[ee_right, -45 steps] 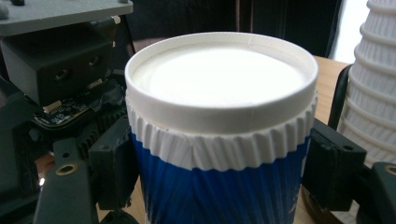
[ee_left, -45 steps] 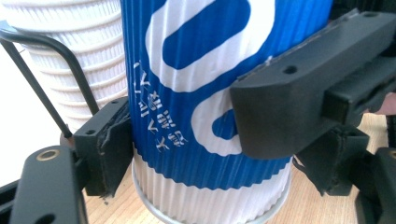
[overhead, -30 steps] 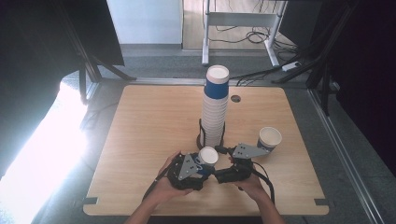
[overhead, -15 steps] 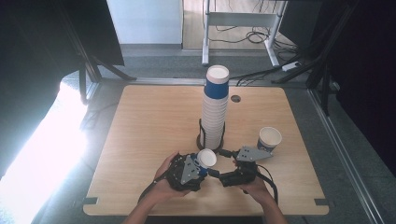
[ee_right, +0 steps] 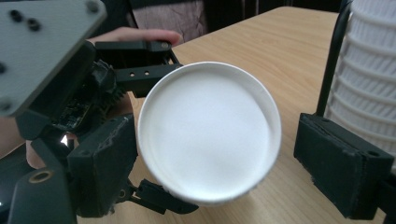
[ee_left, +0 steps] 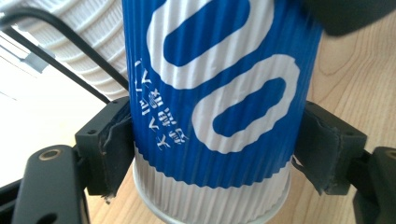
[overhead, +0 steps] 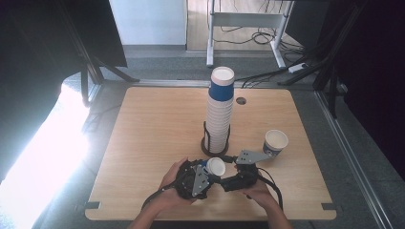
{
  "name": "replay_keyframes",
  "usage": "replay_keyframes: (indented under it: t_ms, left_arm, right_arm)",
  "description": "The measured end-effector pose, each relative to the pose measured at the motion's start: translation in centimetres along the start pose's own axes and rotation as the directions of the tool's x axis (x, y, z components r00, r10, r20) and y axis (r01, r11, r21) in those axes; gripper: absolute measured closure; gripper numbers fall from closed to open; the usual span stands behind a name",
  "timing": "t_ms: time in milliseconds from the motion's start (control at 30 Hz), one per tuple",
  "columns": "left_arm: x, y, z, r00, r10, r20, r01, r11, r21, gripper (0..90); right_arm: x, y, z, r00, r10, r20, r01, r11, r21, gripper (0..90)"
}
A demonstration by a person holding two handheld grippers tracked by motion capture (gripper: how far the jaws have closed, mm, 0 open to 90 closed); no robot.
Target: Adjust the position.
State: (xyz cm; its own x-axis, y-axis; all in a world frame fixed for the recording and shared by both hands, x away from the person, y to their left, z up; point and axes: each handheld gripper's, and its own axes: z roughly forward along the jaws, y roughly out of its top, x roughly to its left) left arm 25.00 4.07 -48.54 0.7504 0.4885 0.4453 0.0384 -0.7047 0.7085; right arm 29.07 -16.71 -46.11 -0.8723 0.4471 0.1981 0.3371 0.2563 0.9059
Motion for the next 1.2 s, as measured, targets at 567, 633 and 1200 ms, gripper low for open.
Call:
replay_keyframes:
  t_ms: [567,633,1200]
  left_arm:
    - [-0.7,0.5,-0.2,0.9980,0.047,-0.043,-0.048,0.9987,-0.017,14.4]
    - [-0.3,0.4,-0.3,0.9996,0.009,-0.025,-0.010,0.9995,-0.028,12.0]
    - [2.7,-1.7,-0.4,0.8749,-0.393,0.283,0.444,0.8842,-0.145,7.8]
  right_arm:
    - [-0.1,-0.3,0.7,0.9999,-0.003,-0.013,0.003,0.9992,0.040,25.1]
    - [-0.2,-0.3,0.6,1.0000,0.001,-0.008,-0.001,0.9995,0.031,25.2]
    - [-0.7,0.4,-1.6,0.9987,0.045,-0.023,-0.048,0.9859,-0.160,25.5]
